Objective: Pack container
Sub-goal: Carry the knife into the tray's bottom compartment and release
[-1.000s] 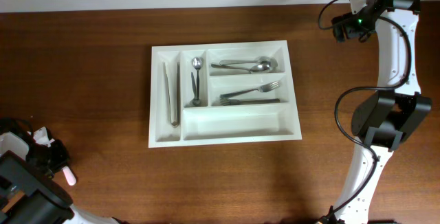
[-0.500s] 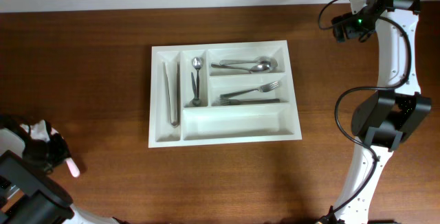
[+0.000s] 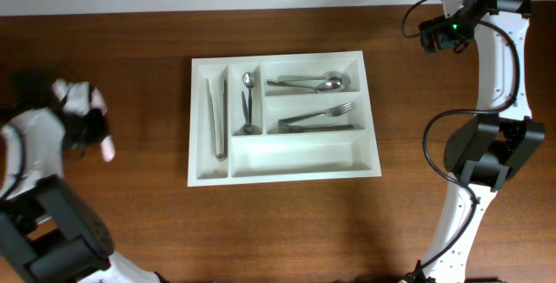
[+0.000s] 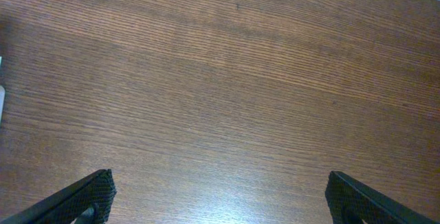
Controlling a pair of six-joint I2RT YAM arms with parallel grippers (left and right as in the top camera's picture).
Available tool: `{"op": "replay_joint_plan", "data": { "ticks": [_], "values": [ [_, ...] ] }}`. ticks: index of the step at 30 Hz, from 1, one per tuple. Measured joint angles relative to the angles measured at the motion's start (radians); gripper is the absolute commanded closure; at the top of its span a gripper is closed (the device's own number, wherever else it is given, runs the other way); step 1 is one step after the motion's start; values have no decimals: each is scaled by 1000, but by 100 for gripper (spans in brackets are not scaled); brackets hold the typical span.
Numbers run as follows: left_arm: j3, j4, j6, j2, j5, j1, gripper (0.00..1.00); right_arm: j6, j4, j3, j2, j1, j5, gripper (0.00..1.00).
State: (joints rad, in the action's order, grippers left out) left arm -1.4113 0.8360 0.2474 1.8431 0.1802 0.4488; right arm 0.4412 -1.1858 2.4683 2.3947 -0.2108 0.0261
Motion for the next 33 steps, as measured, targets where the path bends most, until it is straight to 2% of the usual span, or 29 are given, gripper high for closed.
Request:
{"op": "replay_joint_plan", "data": {
  "ticks": [6, 10, 18, 25, 33],
  "values": [
    [-103, -84, 117, 0, 24, -254, 98, -1, 0, 0, 0, 0, 0, 1],
    [-151, -119, 236, 0, 32, -425, 98, -1, 0, 0, 0, 0, 0, 1],
    [-158, -84, 437, 0, 60, -691, 98, -1, 0, 0, 0, 0, 0, 1],
    [-158, 42, 502, 0, 146, -822, 98, -1, 0, 0, 0, 0, 0, 1],
    [-158, 201, 520, 0, 176, -899, 98, 0, 0, 0, 0, 0, 0, 1]
  ]
}}
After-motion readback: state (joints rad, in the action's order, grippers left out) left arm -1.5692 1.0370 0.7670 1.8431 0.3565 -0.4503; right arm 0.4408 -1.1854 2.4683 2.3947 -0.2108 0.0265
